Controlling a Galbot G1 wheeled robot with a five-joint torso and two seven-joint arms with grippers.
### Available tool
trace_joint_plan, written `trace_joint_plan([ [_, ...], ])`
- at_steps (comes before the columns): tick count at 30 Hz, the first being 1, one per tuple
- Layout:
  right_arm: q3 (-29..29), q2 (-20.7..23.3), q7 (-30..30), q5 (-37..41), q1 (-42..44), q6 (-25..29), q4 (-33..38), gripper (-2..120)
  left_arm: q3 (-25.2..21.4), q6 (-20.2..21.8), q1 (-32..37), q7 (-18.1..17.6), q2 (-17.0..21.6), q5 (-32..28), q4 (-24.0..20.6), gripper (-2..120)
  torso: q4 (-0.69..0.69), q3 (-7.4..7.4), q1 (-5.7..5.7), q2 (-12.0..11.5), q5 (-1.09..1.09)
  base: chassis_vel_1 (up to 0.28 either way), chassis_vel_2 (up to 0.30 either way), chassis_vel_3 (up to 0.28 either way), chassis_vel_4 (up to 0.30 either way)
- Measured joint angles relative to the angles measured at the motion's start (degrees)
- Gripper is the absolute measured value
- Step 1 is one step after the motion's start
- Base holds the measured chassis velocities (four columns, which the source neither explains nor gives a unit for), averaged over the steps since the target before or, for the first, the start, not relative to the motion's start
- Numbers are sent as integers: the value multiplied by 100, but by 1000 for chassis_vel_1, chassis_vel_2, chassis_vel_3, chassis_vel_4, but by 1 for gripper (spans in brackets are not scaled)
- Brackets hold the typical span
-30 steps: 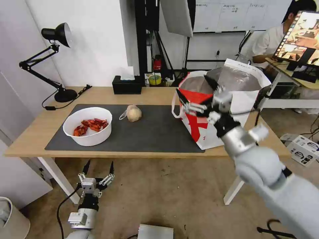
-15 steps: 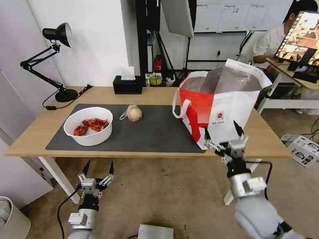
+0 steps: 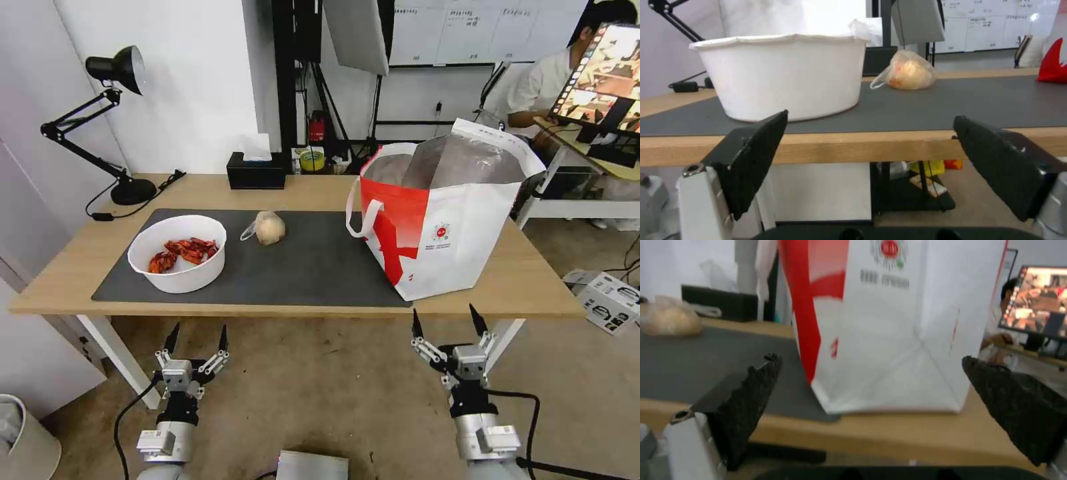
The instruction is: Pick up the trash from the table and place it into the takeout bag.
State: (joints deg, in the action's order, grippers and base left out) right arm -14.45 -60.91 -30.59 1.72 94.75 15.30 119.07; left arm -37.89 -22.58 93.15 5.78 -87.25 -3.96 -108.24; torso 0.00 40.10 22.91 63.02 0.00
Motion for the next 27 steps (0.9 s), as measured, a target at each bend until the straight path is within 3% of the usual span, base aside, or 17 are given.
trace_joint_plan([
  [17, 231, -22, 84, 631, -92, -12, -337, 99, -18, -19, 35, 0, -41, 36, -1, 100, 0, 0, 1, 0, 1, 0, 0, 0, 0],
  [27, 457, 77, 226, 1027, -421, -254, -70, 99, -27, -24, 8, -1, -30, 36, 13, 100, 0, 0, 1, 0, 0, 0, 0, 0, 0],
])
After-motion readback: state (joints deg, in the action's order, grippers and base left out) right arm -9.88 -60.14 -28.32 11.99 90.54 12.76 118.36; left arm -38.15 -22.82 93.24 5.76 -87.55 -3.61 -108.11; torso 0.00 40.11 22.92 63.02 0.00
